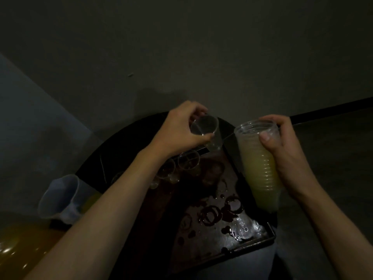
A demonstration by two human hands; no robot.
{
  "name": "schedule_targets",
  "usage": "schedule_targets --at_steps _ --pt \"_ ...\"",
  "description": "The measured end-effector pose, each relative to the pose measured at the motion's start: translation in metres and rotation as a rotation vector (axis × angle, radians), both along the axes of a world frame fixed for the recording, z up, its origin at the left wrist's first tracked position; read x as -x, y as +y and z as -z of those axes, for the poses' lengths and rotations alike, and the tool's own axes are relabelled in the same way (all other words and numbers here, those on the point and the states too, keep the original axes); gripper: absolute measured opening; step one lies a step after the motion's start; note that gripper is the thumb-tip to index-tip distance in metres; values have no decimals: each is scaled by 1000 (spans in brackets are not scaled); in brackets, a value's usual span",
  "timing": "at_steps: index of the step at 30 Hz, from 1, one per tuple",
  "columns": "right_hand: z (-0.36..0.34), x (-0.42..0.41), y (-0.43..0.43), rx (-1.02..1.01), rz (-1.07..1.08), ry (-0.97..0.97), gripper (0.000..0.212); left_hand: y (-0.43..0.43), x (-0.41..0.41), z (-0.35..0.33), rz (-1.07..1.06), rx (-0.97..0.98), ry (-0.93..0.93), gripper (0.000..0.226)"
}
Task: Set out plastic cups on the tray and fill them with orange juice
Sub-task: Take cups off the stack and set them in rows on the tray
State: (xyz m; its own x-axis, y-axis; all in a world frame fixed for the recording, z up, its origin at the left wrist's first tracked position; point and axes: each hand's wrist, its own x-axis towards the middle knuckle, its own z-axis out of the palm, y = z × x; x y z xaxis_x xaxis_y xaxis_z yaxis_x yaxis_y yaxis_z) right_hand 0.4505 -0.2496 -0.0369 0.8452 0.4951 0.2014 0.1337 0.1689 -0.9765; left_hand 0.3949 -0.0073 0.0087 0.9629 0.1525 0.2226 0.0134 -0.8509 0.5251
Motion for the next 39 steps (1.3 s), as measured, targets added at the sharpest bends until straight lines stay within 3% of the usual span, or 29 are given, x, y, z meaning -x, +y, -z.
schedule_targets --at_steps 11,39 --pt "6 -9 -4 -75 -2 56 39 -8 -10 81 26 -28 174 62" --pt "5 -9 -5 -91 11 66 40 -13 -20 95 45 -146 278 61"
